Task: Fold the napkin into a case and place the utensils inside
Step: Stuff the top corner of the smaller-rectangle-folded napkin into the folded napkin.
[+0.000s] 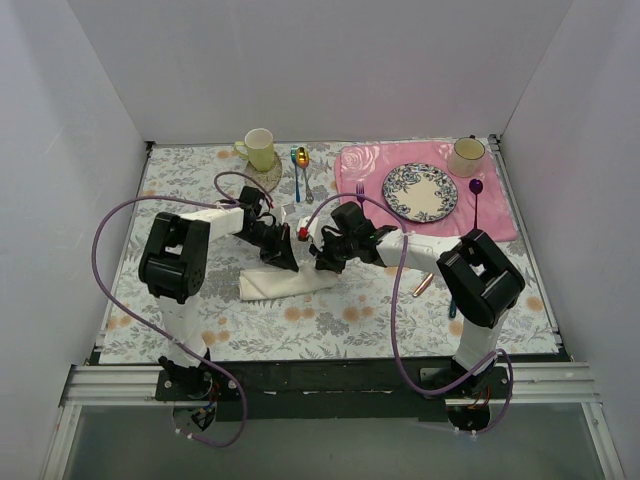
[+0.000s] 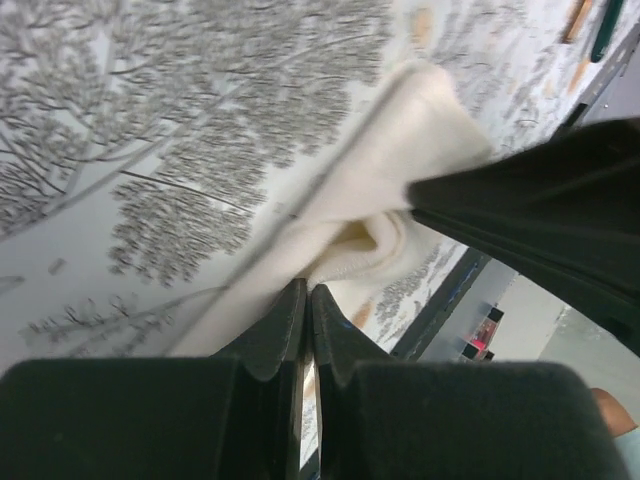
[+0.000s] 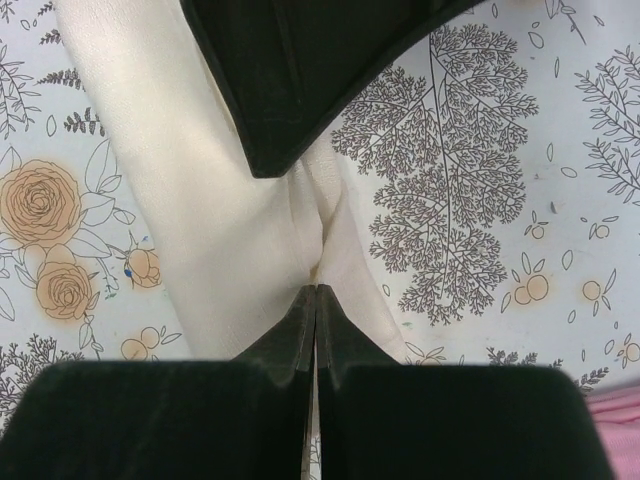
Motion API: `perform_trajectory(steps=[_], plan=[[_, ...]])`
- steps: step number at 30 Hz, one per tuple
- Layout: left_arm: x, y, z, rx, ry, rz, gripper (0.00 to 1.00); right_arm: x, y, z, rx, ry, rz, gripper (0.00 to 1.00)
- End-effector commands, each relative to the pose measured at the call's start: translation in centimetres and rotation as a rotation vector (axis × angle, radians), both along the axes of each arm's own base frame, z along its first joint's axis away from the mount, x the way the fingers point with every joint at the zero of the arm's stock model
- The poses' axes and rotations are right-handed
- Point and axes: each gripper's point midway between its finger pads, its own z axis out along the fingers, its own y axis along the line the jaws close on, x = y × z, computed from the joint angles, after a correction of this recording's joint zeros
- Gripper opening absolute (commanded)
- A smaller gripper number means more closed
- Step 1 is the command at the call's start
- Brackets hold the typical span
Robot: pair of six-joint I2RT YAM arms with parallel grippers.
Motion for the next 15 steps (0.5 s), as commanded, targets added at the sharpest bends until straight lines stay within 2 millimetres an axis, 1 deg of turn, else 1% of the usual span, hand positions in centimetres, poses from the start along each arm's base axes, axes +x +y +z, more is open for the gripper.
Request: perform_trajectory(steps=[1,5,9,12,15], plan=[[0.4,0.5,-2.2,0.042,0.031,0.009,0.00,0.2,0.6,2.1,0.040,-0.016,0.008,0.01],[-0.2,0.7,-3.9,0.060,0.076,0.032,0.00,0.4,0.6,2.5,0.042,-0.029,-0.004,0.01],[-0.9,1.1,-4.8,0.080,0.099,0.032,0.00,1.2,0.1,3.2,0.040,-0.045,-0.060,0.01],[-1.1,1.4,-5.3,0.096,0.105,0.033,0.00,1.9,0.3,4.5,0.082,-0.072,-0.099,0.01],[-1.2,1.5,-5.4,0.103,0.110,0.035,0.00,1.9,0.3,4.8,0.091,-0.070,-0.115,0.01]])
